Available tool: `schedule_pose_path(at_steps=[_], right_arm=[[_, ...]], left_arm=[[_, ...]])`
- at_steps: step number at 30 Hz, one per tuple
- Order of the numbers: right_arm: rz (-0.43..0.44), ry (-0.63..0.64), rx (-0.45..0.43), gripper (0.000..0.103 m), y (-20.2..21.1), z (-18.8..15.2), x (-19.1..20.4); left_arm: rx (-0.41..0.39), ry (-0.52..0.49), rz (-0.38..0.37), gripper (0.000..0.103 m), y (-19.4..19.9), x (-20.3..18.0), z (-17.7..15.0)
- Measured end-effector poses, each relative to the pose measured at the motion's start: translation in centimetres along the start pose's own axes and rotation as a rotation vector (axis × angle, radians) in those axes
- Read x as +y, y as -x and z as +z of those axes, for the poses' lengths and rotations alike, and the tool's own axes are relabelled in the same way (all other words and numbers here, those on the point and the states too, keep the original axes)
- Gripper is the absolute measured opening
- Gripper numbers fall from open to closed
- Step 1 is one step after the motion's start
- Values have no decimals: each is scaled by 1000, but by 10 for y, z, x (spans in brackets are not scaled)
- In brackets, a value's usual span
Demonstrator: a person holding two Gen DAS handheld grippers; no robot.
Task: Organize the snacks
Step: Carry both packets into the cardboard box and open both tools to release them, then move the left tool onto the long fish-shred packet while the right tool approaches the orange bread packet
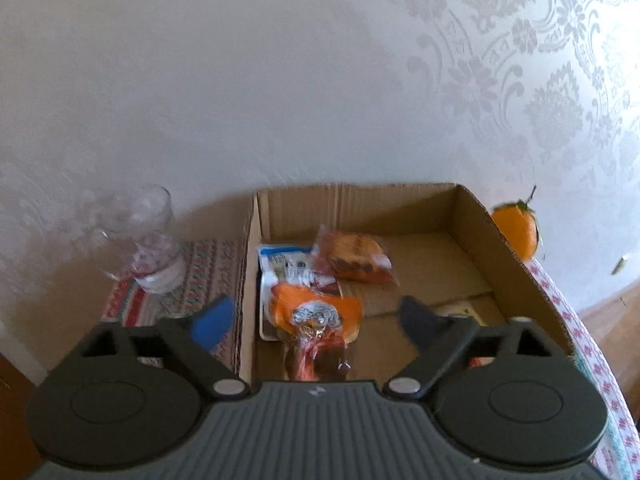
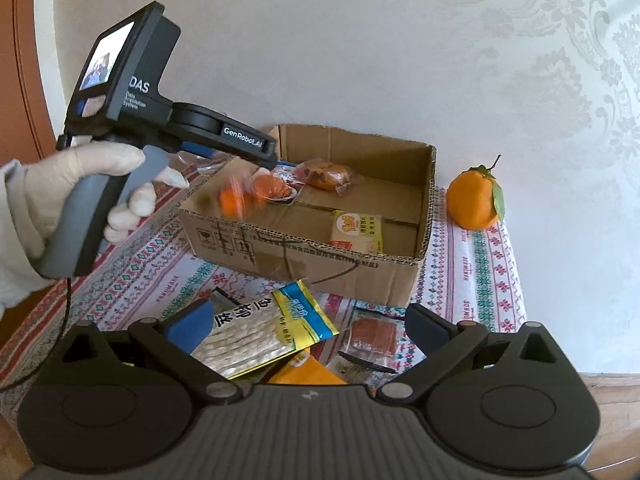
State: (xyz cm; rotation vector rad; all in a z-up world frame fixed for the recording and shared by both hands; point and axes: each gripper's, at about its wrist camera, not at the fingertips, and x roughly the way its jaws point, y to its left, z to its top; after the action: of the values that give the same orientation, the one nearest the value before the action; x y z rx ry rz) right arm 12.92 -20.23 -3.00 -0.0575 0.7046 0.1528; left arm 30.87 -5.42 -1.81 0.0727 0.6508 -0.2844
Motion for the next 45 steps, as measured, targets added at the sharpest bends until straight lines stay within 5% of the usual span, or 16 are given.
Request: schedule_pose_path(at_steps=[11,21,30,45], right_arm=[[-3,-16,16,103,7,-16,2],[-6,-27,42,103,6,-40,4],[3,-45,53,103,11,-53,0],[10,-57,69,103,15,-67,-9]], left_arm=[[17,0,-26,92,43,0,-28],[59,-29,-37,92,78,-9,-90],[119,-15,-41,92,83,-14,-120],[205,65,-222,92,89,-26,-140]])
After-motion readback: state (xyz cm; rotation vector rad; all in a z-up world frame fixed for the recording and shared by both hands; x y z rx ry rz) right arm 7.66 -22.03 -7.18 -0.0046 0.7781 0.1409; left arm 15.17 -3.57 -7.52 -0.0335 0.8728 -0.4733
